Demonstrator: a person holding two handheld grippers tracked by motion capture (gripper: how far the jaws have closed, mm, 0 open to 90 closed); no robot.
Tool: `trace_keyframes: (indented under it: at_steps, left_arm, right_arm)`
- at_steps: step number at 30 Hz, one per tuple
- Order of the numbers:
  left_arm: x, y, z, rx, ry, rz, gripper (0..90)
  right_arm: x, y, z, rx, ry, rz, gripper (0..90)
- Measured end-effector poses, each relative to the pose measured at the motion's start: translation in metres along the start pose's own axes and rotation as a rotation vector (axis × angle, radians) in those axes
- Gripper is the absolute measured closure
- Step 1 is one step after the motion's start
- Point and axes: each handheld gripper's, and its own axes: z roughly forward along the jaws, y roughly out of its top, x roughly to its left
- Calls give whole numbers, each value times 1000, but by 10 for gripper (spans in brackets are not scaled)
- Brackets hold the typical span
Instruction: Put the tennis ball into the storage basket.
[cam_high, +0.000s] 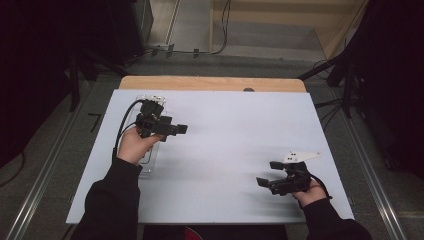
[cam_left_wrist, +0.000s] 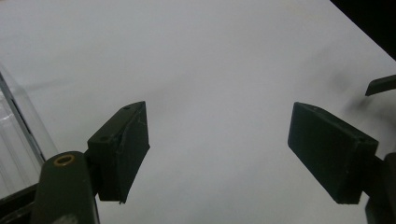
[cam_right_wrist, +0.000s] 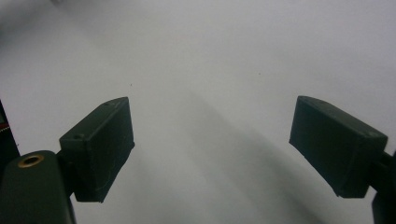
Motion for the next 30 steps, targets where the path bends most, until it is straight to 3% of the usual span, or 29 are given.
trace_keyframes:
  at_steps: [7,24,30]
  left_arm:
    - [-5,-8,4,33,2,17,212]
    - [-12,-28,5,20,-38,10,213]
    - [-13,-37,8,45,-27,13,213]
  right_arm:
    - [0,0,0,0,-1,1,119]
    - [0,0,0,1,1,0,120]
    - [0,0,0,0,2,1,119]
